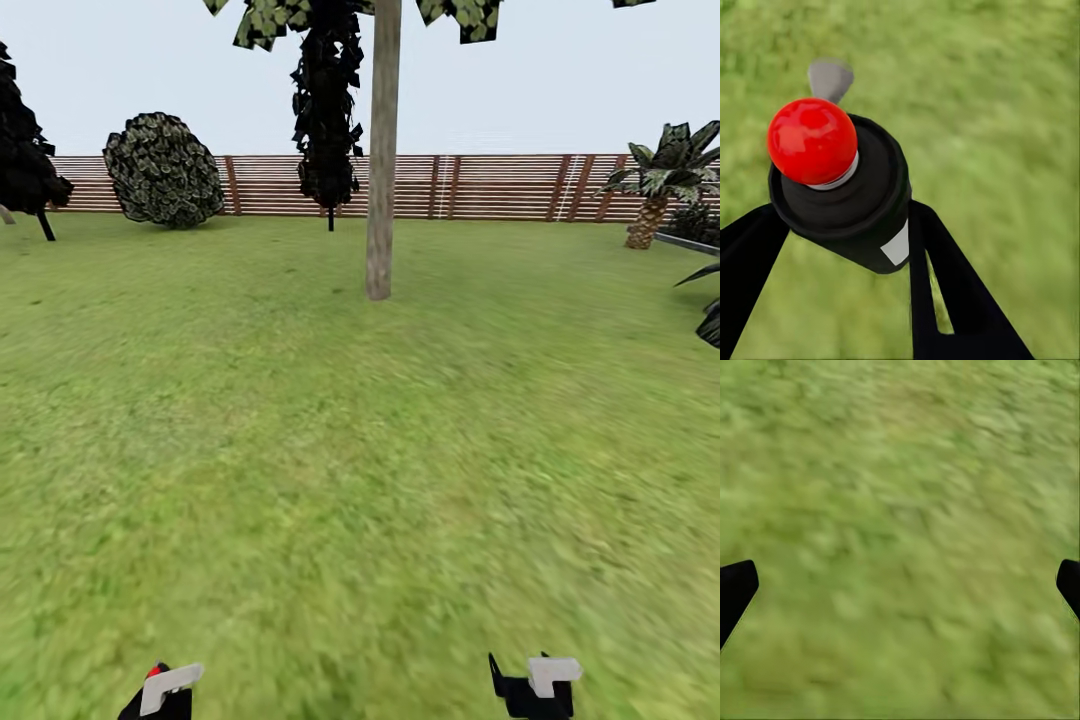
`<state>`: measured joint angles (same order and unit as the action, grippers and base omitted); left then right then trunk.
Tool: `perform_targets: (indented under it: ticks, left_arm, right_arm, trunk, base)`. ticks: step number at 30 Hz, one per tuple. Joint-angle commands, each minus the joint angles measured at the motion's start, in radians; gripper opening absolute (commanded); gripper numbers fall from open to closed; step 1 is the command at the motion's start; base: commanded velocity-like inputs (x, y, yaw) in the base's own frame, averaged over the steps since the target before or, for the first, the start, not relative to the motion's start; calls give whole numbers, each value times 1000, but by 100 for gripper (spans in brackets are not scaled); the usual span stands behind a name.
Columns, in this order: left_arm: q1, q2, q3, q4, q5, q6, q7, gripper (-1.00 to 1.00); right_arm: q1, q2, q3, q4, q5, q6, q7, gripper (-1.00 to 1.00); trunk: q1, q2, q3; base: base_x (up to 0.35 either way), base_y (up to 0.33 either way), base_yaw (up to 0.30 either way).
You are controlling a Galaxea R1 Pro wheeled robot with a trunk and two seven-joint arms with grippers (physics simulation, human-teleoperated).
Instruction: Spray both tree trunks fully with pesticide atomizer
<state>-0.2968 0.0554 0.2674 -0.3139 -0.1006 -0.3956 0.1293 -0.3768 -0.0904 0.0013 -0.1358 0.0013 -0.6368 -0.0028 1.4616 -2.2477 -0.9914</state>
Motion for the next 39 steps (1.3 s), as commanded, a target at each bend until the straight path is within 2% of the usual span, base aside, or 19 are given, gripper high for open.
perform_targets:
  ticks: [1, 39]
  left_arm:
    - [-1, 0, 4, 1, -10, -3, 4, -100]
    - [-1, 0, 3, 7, -11, -3, 4, -100]
  right_arm:
    - [-1, 0, 0, 1, 0, -3, 0, 100]
    - [-1, 0, 0, 1, 0, -3, -1, 100]
  trunk:
    - [0, 0, -1]
    - [0, 0, -1]
  base:
    - [338, 0, 0]
    - [338, 0, 0]
